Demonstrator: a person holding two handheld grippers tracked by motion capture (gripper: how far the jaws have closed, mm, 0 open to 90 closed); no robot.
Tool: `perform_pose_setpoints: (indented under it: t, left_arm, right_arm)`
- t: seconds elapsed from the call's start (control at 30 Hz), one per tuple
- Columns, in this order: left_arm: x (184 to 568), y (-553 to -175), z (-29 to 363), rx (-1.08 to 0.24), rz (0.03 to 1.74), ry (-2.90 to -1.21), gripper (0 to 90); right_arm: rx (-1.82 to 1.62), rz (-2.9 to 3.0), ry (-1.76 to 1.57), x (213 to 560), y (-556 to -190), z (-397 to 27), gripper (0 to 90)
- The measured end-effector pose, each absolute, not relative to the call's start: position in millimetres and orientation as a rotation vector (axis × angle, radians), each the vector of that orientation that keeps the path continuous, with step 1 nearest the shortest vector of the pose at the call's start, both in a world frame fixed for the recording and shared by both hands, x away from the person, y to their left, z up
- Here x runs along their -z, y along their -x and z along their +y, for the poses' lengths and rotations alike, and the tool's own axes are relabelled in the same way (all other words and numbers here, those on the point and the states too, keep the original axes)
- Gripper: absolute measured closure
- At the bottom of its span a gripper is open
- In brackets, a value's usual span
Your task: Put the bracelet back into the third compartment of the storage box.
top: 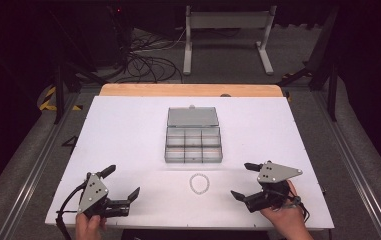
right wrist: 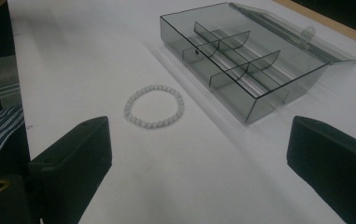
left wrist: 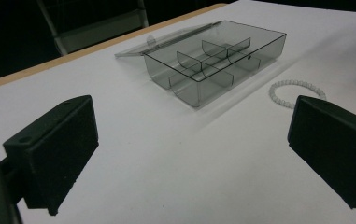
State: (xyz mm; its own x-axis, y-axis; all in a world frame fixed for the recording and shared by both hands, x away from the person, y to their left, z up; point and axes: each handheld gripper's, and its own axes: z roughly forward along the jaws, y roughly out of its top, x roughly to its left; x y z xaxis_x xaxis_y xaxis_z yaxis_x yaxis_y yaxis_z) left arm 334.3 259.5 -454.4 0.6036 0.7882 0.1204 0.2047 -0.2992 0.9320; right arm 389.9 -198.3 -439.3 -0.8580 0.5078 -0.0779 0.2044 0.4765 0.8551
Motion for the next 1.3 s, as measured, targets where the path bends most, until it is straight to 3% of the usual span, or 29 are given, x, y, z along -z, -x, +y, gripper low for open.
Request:
perform_pose_setpoints:
  t: [1.3]
  left_arm:
    - [454.4,-335.0,259.9,-0.715,0.795,-1.833,2.5]
  right_arm:
    - [-1.351,2.469,-0.494,418.2,-410.7,-142.5,6.4]
